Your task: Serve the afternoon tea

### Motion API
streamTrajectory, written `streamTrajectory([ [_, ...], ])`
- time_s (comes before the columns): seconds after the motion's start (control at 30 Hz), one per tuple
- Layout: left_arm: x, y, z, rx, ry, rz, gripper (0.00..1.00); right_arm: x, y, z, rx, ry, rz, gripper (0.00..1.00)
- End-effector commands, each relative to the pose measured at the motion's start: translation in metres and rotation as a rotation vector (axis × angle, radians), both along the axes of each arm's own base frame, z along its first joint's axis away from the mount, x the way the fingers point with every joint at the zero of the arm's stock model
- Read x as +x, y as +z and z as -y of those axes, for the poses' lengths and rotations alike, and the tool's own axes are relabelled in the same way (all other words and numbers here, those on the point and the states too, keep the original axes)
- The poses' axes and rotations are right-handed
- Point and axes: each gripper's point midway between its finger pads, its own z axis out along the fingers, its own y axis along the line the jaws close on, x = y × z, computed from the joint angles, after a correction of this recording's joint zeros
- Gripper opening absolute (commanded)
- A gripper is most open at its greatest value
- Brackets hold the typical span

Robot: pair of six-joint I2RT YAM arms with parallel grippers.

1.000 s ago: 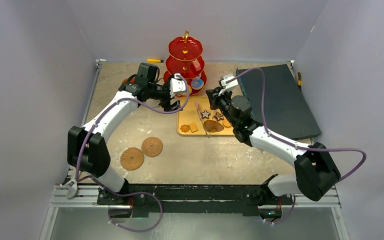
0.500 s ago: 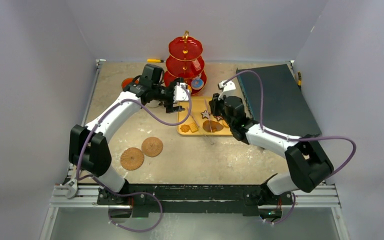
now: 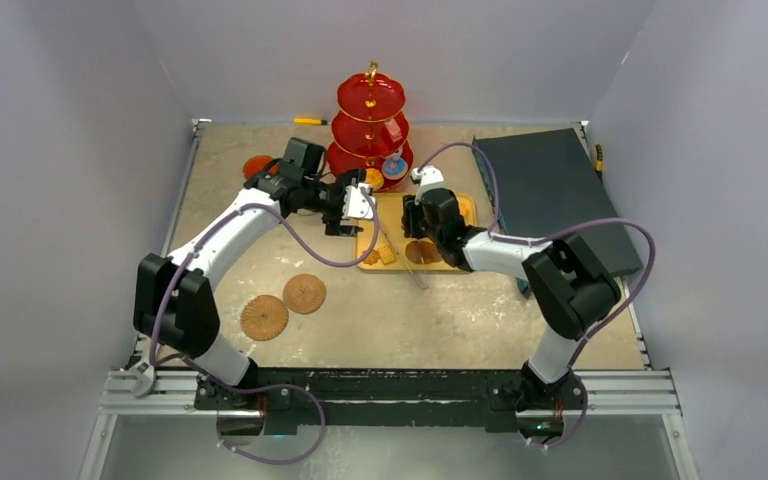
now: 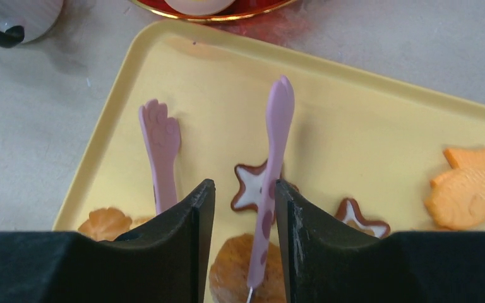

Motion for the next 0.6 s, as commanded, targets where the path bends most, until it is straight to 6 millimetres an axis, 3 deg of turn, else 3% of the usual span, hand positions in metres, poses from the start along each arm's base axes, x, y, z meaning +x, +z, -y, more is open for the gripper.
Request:
streamTrajectory([
  [0.0,-0.011,0.019,-0.002,-0.015,-0.043,0.067,0.8,0.016,0.014,-0.013,0.006,-0.002,0.005,0.39],
  [0.1,-0.014,0.017,-0.003,-0.009,-0.056,0.083,0.81,0.021,0.016,-0.011,-0.012,-0.019,0.018,0.27],
  [0.2,-0.015,0.016,-0.004,-0.005,-0.067,0.093,0.84,0.025,0.014,-0.007,-0.057,-0.033,0.018,0.25],
  [0.33,-0.016,0.018,-0.003,-0.005,-0.083,0.106,0.87,0.025,0.01,-0.006,-0.096,-0.044,0.015,0.4],
  [0.57,-0.017,0.021,-0.003,-0.005,-0.091,0.118,0.88,0.023,0.0,-0.008,-0.138,-0.052,0.01,0.46],
])
